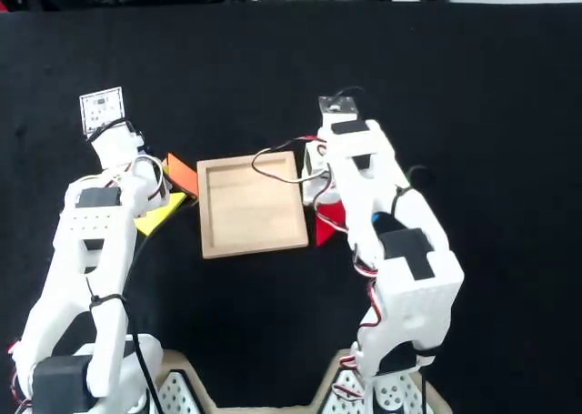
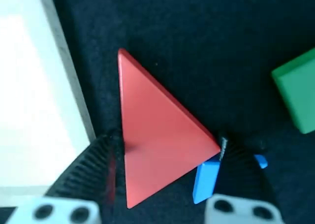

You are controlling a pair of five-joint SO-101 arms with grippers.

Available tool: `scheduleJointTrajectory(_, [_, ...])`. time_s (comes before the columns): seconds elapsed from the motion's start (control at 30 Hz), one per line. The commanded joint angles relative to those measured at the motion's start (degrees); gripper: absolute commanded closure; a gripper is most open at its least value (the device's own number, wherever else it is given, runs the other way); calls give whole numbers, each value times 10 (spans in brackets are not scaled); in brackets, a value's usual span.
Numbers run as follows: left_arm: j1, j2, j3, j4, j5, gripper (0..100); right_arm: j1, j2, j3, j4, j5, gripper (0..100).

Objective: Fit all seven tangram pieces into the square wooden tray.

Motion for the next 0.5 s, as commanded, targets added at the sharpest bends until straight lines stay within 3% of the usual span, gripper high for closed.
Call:
scheduleJointTrajectory(0.0, [7, -3, -5, -11, 5, 852, 7, -46, -16, -4, 36, 828])
scheduleJointTrajectory(0.2, [6, -3, -5, -11, 5, 852, 19, -126, -3, -6, 120, 828])
scheduleJointTrajectory(0.47, [-80, -9, -10, -11, 6, 852, -19, -204, -7, -9, 400, 828])
